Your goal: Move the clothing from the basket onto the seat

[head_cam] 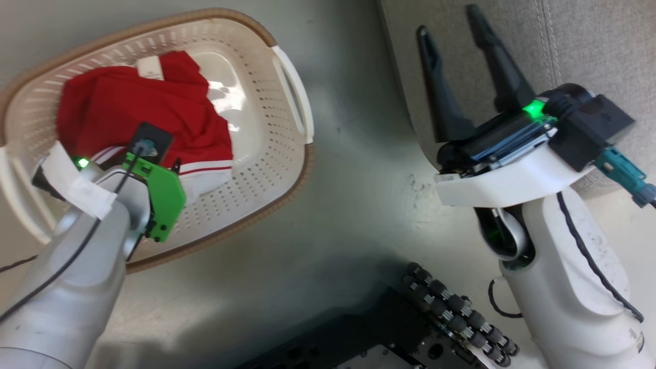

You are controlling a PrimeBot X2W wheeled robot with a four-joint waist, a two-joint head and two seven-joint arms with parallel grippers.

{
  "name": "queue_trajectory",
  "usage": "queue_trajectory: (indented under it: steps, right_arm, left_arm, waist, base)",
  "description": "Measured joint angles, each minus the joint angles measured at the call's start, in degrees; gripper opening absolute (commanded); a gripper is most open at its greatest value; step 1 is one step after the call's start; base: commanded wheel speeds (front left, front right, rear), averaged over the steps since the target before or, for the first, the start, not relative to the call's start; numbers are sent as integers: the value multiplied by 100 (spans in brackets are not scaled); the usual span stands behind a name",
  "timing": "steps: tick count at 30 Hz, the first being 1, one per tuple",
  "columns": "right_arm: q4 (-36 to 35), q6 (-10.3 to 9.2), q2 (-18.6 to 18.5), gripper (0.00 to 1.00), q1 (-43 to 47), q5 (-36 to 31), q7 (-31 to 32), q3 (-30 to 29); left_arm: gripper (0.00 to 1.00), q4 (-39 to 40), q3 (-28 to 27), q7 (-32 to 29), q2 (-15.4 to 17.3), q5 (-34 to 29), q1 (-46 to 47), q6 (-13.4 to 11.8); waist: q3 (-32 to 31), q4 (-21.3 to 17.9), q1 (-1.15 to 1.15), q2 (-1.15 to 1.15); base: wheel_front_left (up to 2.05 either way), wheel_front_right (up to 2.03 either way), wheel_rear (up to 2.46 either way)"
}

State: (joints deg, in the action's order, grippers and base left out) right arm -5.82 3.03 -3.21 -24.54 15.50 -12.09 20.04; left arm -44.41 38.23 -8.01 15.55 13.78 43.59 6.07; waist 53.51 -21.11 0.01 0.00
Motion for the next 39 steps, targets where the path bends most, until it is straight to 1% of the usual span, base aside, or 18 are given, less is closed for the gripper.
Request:
queue_trajectory:
  steps: [6,13,17,20,29,33,35,39]
  right_arm:
    - [114,16,16,100,-110,119,-57,99]
    - [293,15,40,100,-119,221,-108,204]
    - [344,14,44,100,-145,254,-157,238]
    - [377,-5,45,100,-221,276,-159,252]
    - [517,-12,49,100,-277,399,-210,307]
    - [593,-22,51,100,-327,393,-224,299]
    - [648,-62,51,100,-327,365,-225,294]
    - [757,-62,52,100,-330,271,-225,268]
  left_arm:
    - [100,-268,-31,4,107,-1,104,4]
    - [100,-571,-29,-11,160,-86,271,-5]
    - [100,-823,-44,-201,155,-87,342,-56]
    - [0,-958,-46,-302,149,-87,352,-87]
    - [0,-1201,65,-339,52,-131,437,-105]
    - [0,-1224,100,-210,-121,-149,458,-107]
    - [0,-1224,99,-134,-227,-148,460,-108]
    - [0,-1212,97,112,-469,-138,460,-110]
  waist:
    - [196,-192,0,0]
    - [292,-314,0,0]
    - [291,-343,0,0]
    - [281,-360,0,0]
    - [221,-382,0,0]
    - [141,-343,0,0]
    - [91,-310,0,0]
    - [-40,-221,0,0]
  base:
    - [0,0,0]
    - [0,0,0]
    - [0,0,0]
    - [0,0,0]
    - [0,0,0]
    - [0,0,0]
    - [0,0,0]
    - [0,0,0]
